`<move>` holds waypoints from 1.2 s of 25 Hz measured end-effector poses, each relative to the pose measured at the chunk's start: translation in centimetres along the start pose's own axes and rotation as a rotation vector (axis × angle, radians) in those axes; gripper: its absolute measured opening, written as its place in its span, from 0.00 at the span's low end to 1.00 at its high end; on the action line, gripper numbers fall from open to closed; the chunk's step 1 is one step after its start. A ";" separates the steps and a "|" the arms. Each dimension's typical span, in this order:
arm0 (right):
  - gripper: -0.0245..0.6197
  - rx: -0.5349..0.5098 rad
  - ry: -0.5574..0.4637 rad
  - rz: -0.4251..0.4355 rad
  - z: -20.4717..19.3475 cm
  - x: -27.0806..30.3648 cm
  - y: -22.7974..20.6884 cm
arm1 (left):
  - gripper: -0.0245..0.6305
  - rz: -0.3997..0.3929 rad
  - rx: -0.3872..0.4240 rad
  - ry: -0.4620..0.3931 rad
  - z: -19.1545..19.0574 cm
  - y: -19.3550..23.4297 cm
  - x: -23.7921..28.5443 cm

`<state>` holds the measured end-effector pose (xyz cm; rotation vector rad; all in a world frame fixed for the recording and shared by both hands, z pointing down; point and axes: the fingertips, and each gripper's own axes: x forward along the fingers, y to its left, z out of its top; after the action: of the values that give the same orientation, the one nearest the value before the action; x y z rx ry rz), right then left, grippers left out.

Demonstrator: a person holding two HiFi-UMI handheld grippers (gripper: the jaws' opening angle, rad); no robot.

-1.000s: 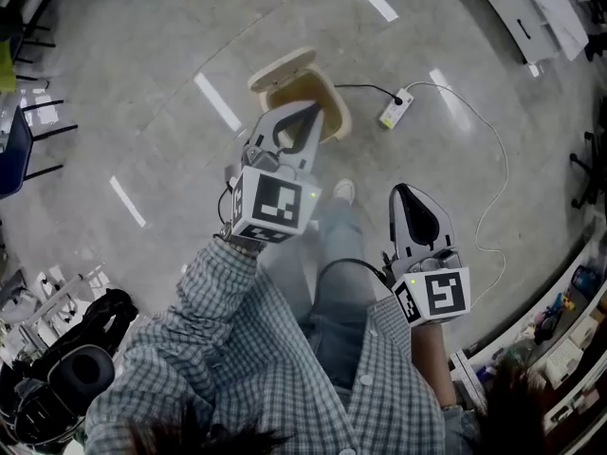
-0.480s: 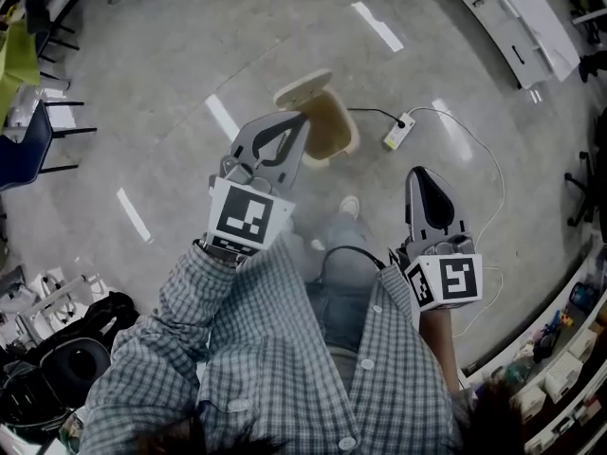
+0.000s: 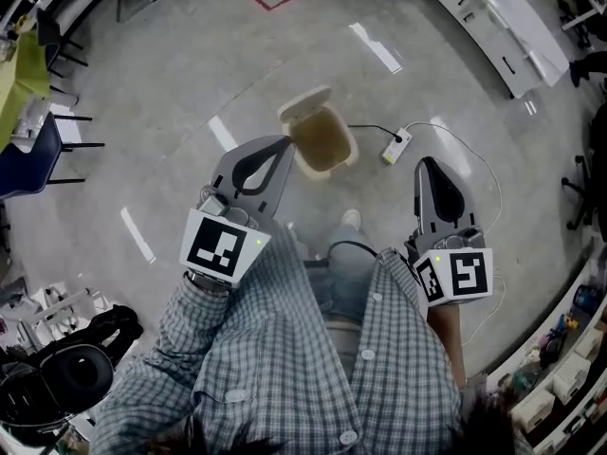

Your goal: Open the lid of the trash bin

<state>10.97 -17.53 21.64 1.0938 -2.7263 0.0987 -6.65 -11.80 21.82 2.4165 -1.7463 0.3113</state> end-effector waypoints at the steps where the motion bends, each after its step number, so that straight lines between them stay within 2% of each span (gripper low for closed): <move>1: 0.08 -0.003 -0.007 0.001 0.3 -0.1 0.1 | 0.04 0.005 -0.002 -0.007 0.4 0.0 -0.4; 8: 0.08 -0.065 -0.047 0.038 3.2 0.0 1.0 | 0.04 0.048 -0.005 -0.077 2.4 1.2 -2.4; 14: 0.08 -0.109 -0.096 0.067 5.2 0.6 2.2 | 0.03 0.049 -0.071 -0.129 3.2 2.1 -2.8; 30: 0.08 -0.121 -0.080 0.061 4.9 0.9 3.0 | 0.04 0.008 -0.077 -0.132 3.1 1.7 -2.4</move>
<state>7.48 -16.65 17.13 1.0020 -2.7953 -0.1019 -8.70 -10.90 18.21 2.4260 -1.7851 0.0851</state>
